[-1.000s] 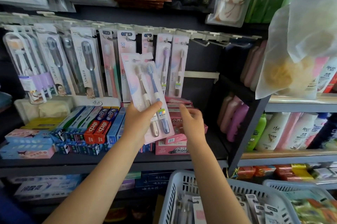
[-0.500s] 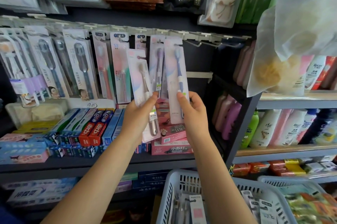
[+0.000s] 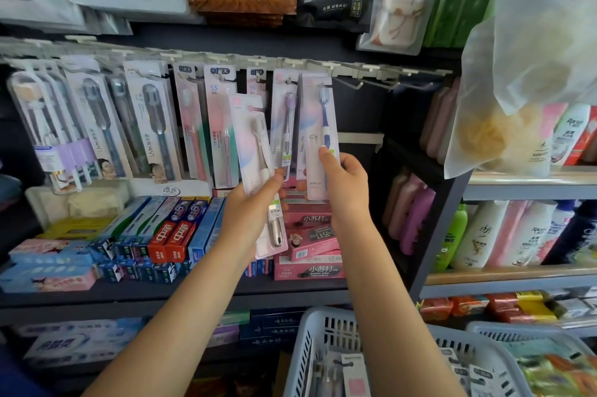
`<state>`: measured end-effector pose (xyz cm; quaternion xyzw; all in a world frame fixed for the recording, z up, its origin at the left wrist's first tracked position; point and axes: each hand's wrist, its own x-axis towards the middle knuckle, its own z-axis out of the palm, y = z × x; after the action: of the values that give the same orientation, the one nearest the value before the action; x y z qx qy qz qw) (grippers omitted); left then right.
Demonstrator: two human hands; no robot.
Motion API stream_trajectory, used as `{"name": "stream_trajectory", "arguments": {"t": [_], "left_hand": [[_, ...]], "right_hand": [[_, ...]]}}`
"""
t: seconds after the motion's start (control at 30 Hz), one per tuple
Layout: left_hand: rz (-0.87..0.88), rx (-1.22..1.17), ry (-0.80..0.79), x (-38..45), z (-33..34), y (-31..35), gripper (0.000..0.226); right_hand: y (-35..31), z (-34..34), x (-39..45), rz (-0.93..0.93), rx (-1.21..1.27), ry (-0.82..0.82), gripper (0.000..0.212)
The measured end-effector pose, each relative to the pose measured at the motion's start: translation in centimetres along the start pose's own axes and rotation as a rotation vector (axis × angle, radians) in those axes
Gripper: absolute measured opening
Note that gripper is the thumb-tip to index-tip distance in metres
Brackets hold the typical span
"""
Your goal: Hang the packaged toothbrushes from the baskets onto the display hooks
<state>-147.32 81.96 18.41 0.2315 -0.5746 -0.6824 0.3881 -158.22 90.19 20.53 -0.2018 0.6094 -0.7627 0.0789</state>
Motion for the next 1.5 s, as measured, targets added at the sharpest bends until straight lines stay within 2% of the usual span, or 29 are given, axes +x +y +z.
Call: {"name": "stream_trajectory", "arguments": {"t": [0.23, 0.37, 0.43, 0.47, 0.5, 0.57, 0.6, 0.63, 0.7, 0.73, 0.87, 0.93, 1.03, 1.17, 1.3, 1.5], "left_hand": [[-0.029, -0.027, 0.012, 0.2, -0.5, -0.7, 0.019], [-0.059, -0.037, -0.018, 0.1, -0.4, -0.6, 0.018], [-0.055, -0.024, -0.047, 0.1, -0.3, -0.5, 0.019], [-0.049, -0.015, -0.059, 0.0, -0.3, -0.4, 0.020], [-0.039, -0.008, -0.065, 0.0, -0.3, -0.4, 0.020], [-0.031, 0.020, -0.069, 0.1, -0.4, -0.4, 0.018], [-0.031, 0.034, -0.068, 0.1, -0.5, -0.5, 0.017], [-0.032, 0.041, -0.072, 0.1, -0.5, -0.5, 0.015], [-0.034, 0.044, -0.084, 0.0, -0.5, -0.4, 0.014], [-0.037, 0.042, -0.091, 0.0, -0.4, -0.4, 0.014], [-0.012, 0.054, -0.126, 0.0, 0.0, -0.2, 0.016], [0.015, 0.072, -0.136, 0.1, 0.5, 0.0, 0.011], [0.042, 0.125, -0.171, 0.1, 1.1, 0.2, 0.009], [0.076, 0.230, -0.221, 0.1, 1.6, 0.2, 0.004], [0.122, 0.233, -0.245, 0.5, 2.6, 1.0, 0.009], [0.128, 0.195, -0.166, 1.0, 3.3, 1.5, 0.011]], "right_hand": [[3.9, -0.9, -2.0, 0.159, 0.049, 0.031, 0.036], [4.5, -0.8, -2.0, 0.204, 0.056, 0.035, 0.031], [4.1, -0.5, -1.2, 0.231, 0.029, 0.058, 0.036], [4.2, -0.4, -0.6, 0.254, 0.021, 0.061, 0.044], [4.2, -0.3, -0.2, 0.292, 0.015, 0.053, 0.062], [5.5, -0.5, 1.0, 0.378, -0.035, 0.044, 0.121], [5.9, -0.8, 1.1, 0.403, -0.041, 0.039, 0.134], [5.6, -1.2, 0.4, 0.401, -0.025, 0.029, 0.125], [4.7, -1.8, -1.6, 0.378, -0.007, -0.010, 0.073], [5.0, -2.3, -2.1, 0.358, -0.002, -0.059, 0.054], [4.3, -2.8, -4.5, 0.137, -0.125, -0.428, 0.030], [3.9, -2.9, -4.8, 0.058, -0.130, -0.454, 0.017], [3.3, -3.2, -4.7, -0.002, -0.057, -0.370, 0.013], [2.3, -3.4, -4.1, -0.034, 0.075, -0.272, 0.020], [1.5, -3.5, -3.3, -0.063, 0.107, -0.208, 0.022], [0.5, -2.9, -2.1, -0.065, 0.085, -0.206, 0.021]]}}
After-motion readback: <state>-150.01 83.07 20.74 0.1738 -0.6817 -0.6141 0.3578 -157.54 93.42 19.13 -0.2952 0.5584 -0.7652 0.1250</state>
